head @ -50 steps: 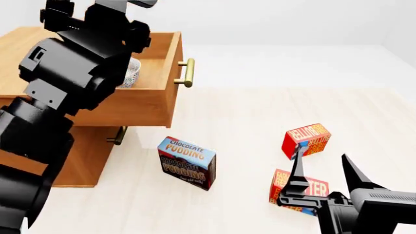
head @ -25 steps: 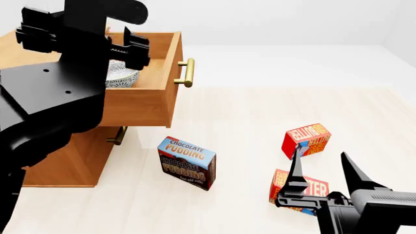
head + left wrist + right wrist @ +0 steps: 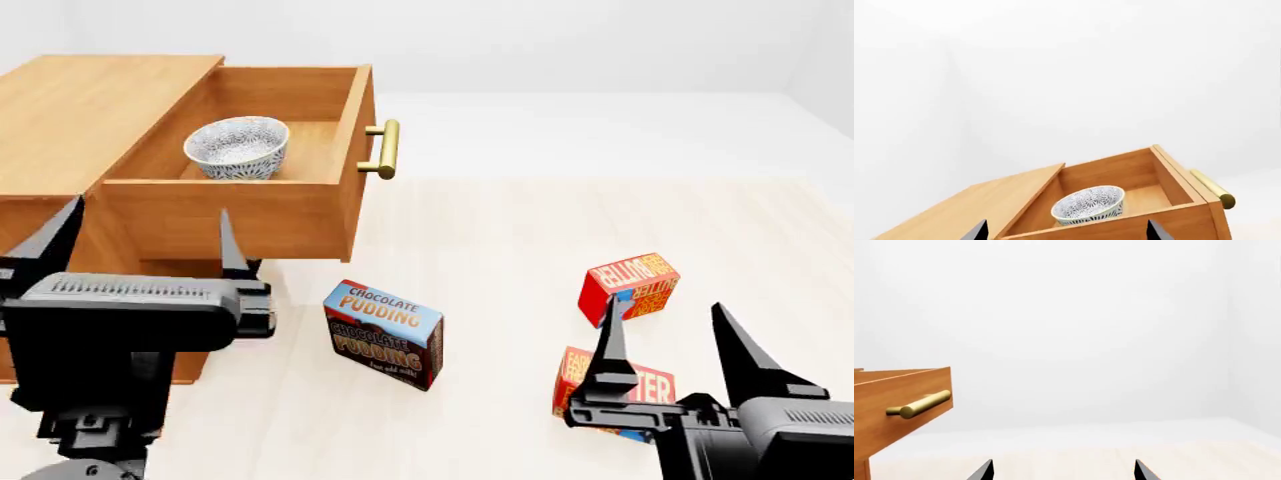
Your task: Put the bowl in the top drawer of the cabinet.
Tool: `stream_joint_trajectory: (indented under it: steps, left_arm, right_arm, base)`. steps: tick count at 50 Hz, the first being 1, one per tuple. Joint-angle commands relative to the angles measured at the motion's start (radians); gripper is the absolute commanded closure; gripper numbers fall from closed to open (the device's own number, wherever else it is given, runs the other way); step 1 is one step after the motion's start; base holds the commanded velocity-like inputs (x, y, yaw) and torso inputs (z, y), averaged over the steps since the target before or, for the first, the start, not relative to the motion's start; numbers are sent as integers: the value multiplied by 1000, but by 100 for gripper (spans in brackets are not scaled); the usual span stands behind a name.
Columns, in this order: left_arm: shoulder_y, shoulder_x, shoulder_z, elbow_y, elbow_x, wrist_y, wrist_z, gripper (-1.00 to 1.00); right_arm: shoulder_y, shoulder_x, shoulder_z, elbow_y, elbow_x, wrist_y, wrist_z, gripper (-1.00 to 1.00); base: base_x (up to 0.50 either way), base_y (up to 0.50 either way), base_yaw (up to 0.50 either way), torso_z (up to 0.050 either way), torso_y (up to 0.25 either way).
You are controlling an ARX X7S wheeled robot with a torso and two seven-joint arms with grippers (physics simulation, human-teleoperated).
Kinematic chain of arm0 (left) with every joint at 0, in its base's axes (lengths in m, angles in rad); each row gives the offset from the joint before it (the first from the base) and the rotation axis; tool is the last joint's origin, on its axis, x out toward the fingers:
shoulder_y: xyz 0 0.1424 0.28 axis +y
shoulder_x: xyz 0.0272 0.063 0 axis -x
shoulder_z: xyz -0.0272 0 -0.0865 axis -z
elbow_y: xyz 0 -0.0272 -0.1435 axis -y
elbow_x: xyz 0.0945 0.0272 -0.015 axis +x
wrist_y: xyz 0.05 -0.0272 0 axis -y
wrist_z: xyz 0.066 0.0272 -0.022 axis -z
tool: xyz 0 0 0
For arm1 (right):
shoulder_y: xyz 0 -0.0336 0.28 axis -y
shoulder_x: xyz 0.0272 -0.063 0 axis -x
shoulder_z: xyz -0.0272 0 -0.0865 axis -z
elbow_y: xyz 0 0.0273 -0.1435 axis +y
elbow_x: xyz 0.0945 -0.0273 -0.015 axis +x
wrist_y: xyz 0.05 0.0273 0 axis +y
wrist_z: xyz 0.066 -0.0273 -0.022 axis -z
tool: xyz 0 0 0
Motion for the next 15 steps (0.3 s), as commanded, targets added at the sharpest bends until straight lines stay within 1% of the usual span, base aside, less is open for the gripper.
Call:
stream_joint_trajectory:
  steps: [1,4,6,15]
  left_arm:
    - [468,-134,52,69,392,431,-32,-100]
    - [545,-142,74,20,480,551,-44,-100]
    - [569,-136,85,-15,517,607,-44,-100]
    - [632,-96,123,-120,635,757,-65,-100]
  right_arm:
    - [-11,-4,-16,-37,-31,-3,18,-100]
    - [-19,-10,-25,-38,-49,-19,18,-100]
    - [-24,-14,-32,-39,-60,-26,19,-100]
    - [-58,-32,-66,-30,-124,-86,18,-100]
  base:
    - [0,0,0,0,0]
    - [0,0,0,0,0]
    - [0,0,0,0,0]
    - [0,0,0,0,0]
